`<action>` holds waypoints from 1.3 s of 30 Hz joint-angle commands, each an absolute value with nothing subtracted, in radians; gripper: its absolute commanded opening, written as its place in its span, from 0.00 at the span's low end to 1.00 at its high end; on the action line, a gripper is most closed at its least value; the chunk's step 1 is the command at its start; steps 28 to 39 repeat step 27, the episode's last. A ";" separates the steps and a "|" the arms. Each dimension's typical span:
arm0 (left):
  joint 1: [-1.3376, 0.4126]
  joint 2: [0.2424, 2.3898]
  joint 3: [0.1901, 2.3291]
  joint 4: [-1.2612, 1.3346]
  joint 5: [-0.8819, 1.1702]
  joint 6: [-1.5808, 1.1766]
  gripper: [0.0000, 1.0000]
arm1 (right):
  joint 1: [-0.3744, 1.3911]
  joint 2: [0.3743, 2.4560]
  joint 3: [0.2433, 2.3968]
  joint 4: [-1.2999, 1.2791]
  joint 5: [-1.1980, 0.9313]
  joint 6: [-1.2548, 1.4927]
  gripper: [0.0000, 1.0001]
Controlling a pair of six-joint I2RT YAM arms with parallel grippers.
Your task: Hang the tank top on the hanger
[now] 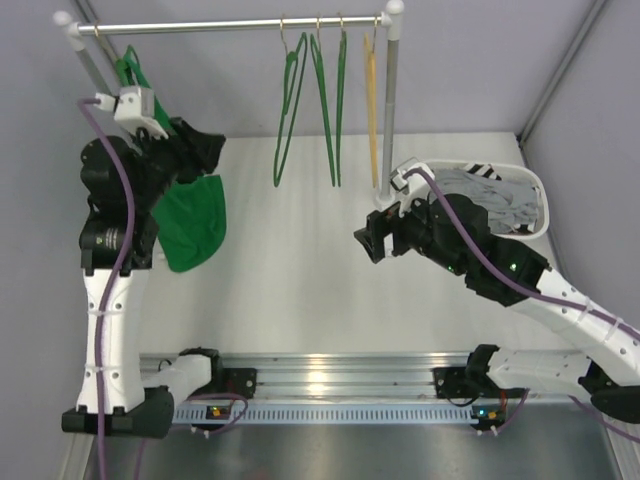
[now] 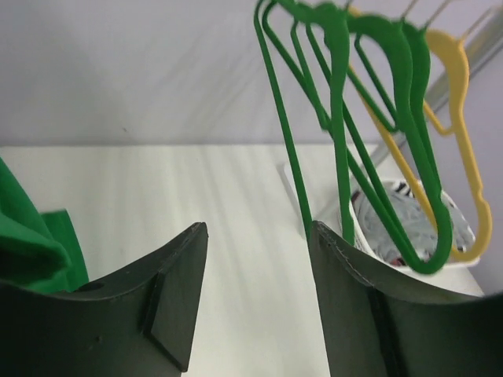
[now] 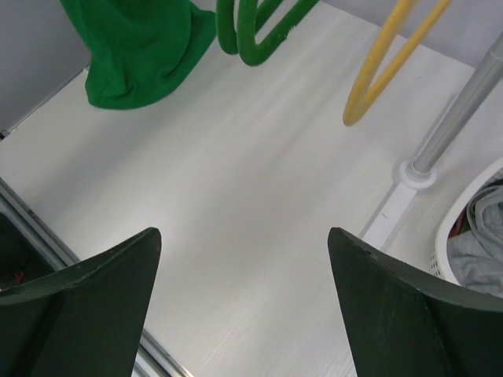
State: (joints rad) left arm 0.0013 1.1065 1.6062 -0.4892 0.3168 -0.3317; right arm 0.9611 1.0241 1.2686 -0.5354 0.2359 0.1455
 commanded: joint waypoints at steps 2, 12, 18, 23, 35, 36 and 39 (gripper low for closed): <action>-0.109 0.993 1.433 -0.494 0.222 -0.370 0.59 | 0.954 0.951 1.227 -0.499 0.293 0.175 0.93; -0.247 0.718 0.993 -0.520 0.164 -0.463 0.56 | 0.954 0.848 1.097 -0.500 0.357 0.265 1.00; -0.256 0.635 0.824 -0.505 0.232 -0.503 0.55 | 0.954 0.865 1.031 -0.528 0.403 0.356 1.00; -0.256 0.614 0.762 -0.508 0.249 -0.485 0.55 | 0.954 0.887 0.985 -0.520 0.417 0.410 1.00; -0.258 0.620 0.761 -0.508 0.247 -0.460 0.55 | 0.953 0.899 0.968 -0.512 0.431 0.437 1.00; -0.258 0.620 0.761 -0.508 0.247 -0.460 0.55 | 0.953 0.899 0.968 -0.512 0.431 0.437 1.00; -0.258 0.620 0.761 -0.508 0.247 -0.460 0.55 | 0.953 0.899 0.968 -0.512 0.431 0.437 1.00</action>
